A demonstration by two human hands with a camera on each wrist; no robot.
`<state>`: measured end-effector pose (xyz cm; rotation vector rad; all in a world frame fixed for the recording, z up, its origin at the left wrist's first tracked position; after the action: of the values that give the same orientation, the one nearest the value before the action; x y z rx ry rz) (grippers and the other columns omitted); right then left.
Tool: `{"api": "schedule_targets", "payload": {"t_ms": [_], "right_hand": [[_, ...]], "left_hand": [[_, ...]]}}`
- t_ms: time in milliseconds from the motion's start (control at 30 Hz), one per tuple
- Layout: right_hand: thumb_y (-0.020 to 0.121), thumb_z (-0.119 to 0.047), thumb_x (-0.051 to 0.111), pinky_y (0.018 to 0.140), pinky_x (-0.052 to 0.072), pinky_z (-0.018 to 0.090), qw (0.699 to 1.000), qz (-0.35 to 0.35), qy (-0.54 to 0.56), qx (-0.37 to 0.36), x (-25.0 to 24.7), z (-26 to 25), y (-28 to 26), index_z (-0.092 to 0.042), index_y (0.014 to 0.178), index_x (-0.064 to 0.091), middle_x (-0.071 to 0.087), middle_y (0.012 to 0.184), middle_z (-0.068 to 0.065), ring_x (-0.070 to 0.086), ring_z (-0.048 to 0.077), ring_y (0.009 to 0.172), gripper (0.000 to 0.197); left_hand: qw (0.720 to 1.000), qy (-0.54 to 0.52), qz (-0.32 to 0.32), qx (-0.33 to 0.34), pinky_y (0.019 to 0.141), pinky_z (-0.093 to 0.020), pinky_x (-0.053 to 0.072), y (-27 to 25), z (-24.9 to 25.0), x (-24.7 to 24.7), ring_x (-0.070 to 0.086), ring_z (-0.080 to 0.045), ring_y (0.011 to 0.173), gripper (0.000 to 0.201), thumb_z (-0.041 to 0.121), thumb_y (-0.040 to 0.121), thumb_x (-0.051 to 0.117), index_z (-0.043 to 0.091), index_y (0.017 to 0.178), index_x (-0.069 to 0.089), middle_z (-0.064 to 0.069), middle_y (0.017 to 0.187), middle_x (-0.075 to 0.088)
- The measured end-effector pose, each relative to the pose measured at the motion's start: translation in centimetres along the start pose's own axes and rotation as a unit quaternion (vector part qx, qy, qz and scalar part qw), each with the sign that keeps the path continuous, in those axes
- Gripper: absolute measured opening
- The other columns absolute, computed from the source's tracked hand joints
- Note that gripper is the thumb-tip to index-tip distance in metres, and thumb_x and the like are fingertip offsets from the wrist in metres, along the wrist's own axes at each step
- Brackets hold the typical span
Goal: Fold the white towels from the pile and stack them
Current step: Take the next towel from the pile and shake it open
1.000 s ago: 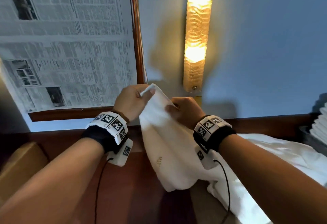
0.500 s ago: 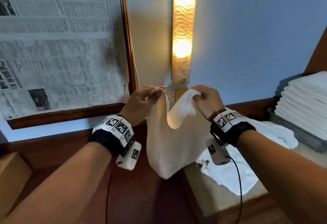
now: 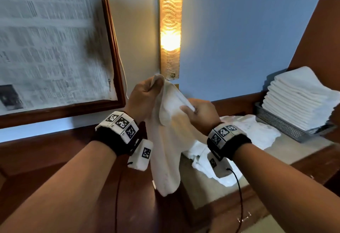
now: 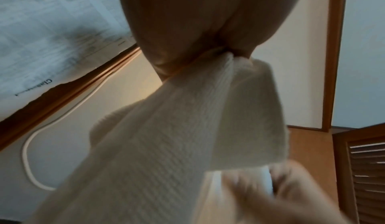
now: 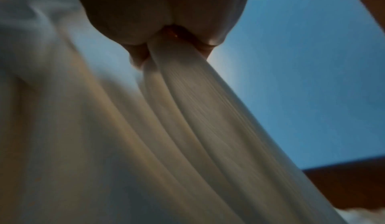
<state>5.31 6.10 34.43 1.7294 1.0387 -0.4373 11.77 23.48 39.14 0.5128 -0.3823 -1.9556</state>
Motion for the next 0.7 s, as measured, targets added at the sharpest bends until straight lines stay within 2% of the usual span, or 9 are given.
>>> {"api": "schedule_targets", "payload": {"t_ms": [100, 200, 267, 333, 433, 500, 567, 633, 700], "right_hand": [[0.093, -0.038, 0.056, 0.064, 0.046, 0.038, 0.994, 0.012, 0.008, 0.108, 0.0, 7.2, -2.3, -0.014, 0.076, 0.067, 0.064, 0.07, 0.005, 0.06, 0.033, 0.072, 0.03], [0.093, -0.018, 0.063, 0.072, 0.047, 0.035, 0.977, 0.013, 0.054, 0.204, -1.2, 11.6, -2.9, -0.022, 0.082, 0.07, 0.068, 0.079, 0.004, 0.064, 0.033, 0.084, 0.012], [0.092, -0.013, 0.06, 0.077, 0.048, 0.039, 0.98, 0.026, 0.072, 0.186, -1.9, 10.9, -1.3, -0.02, 0.086, 0.069, 0.07, 0.087, 0.009, 0.063, 0.035, 0.09, 0.013], [0.09, -0.01, 0.058, 0.082, 0.049, 0.04, 0.99, 0.016, 0.087, 0.111, -2.6, 7.4, 0.9, -0.017, 0.09, 0.071, 0.071, 0.093, 0.01, 0.064, 0.031, 0.093, 0.014], [0.087, -0.019, 0.063, 0.07, 0.047, 0.033, 0.993, 0.003, 0.119, 0.004, -4.6, 1.8, 3.4, -0.016, 0.073, 0.068, 0.063, 0.067, -0.004, 0.059, 0.017, 0.072, 0.015], [0.085, -0.022, 0.068, 0.061, 0.039, 0.03, 0.995, 0.02, 0.098, -0.015, -6.7, 0.4, 4.6, -0.012, 0.063, 0.061, 0.048, 0.054, -0.007, 0.047, 0.014, 0.06, 0.025], [0.084, -0.027, 0.071, 0.056, 0.034, 0.028, 0.997, 0.022, 0.07, -0.021, -8.5, 0.6, 4.9, -0.01, 0.061, 0.058, 0.044, 0.052, -0.006, 0.041, 0.013, 0.056, 0.031], [0.083, -0.037, 0.071, 0.054, 0.034, 0.022, 0.998, -0.025, 0.052, -0.001, -9.1, 1.7, 4.3, -0.018, 0.062, 0.056, 0.049, 0.055, -0.009, 0.044, 0.006, 0.055, 0.032], [0.084, -0.04, 0.07, 0.057, 0.036, 0.024, 0.996, -0.087, 0.014, 0.007, -8.4, 2.8, 2.8, -0.027, 0.063, 0.05, 0.052, 0.061, -0.01, 0.048, 0.006, 0.06, 0.032]], "left_hand": [[1.0, -0.007, 0.01, -0.021, 0.07, -0.032, 0.047, -0.1, 0.1, -0.9, 0.059, -0.013, 0.072, 0.031, 0.029, 0.105, 0.049, 0.021, 0.079, 0.064, 0.002, 0.073, 0.064], [0.999, 0.001, 0.006, -0.036, 0.07, -0.03, 0.048, -0.5, -0.3, -0.3, 0.061, -0.011, 0.068, 0.032, 0.031, 0.105, 0.049, 0.02, 0.079, 0.064, 0.005, 0.07, 0.067], [0.999, 0.0, 0.007, -0.038, 0.066, -0.023, 0.048, -0.6, -0.2, 1.1, 0.06, -0.003, 0.064, 0.032, 0.028, 0.105, 0.048, 0.021, 0.078, 0.064, 0.013, 0.064, 0.066], [0.999, -0.009, 0.019, -0.029, 0.065, -0.019, 0.048, -0.3, -0.1, 2.7, 0.059, -0.001, 0.065, 0.03, 0.025, 0.105, 0.048, 0.022, 0.081, 0.065, 0.015, 0.066, 0.066], [0.999, -0.029, 0.016, -0.021, 0.084, -0.028, 0.05, 0.4, 0.1, 5.8, 0.062, -0.009, 0.086, 0.022, 0.024, 0.105, 0.049, 0.023, 0.098, 0.069, 0.007, 0.087, 0.069], [0.999, -0.032, 0.012, -0.036, 0.084, -0.033, 0.05, 0.7, 0.4, 7.6, 0.061, -0.012, 0.086, 0.025, 0.025, 0.105, 0.048, 0.022, 0.094, 0.07, 0.005, 0.085, 0.069], [0.999, 0.008, 0.014, -0.04, 0.079, -0.034, 0.05, 1.1, 0.7, 8.4, 0.06, -0.011, 0.079, 0.032, 0.031, 0.105, 0.048, 0.018, 0.087, 0.07, 0.005, 0.078, 0.067], [0.996, 0.082, 0.02, -0.03, 0.08, -0.039, 0.052, 1.6, 1.2, 8.2, 0.062, -0.014, 0.079, 0.042, 0.045, 0.103, 0.046, 0.015, 0.087, 0.07, 0.002, 0.079, 0.068], [0.992, 0.127, 0.018, -0.015, 0.077, -0.034, 0.051, 1.8, 2.1, 8.3, 0.063, -0.012, 0.078, 0.044, 0.053, 0.102, 0.043, 0.021, 0.084, 0.068, 0.003, 0.079, 0.067]]}}
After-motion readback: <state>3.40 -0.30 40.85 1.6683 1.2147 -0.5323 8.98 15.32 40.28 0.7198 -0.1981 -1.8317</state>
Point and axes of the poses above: each hand's wrist, its own y-axis towards the middle knuckle, its own x-axis out of the palm, z = x × y, the point moved 6 cm from there along y, towards the middle knuckle
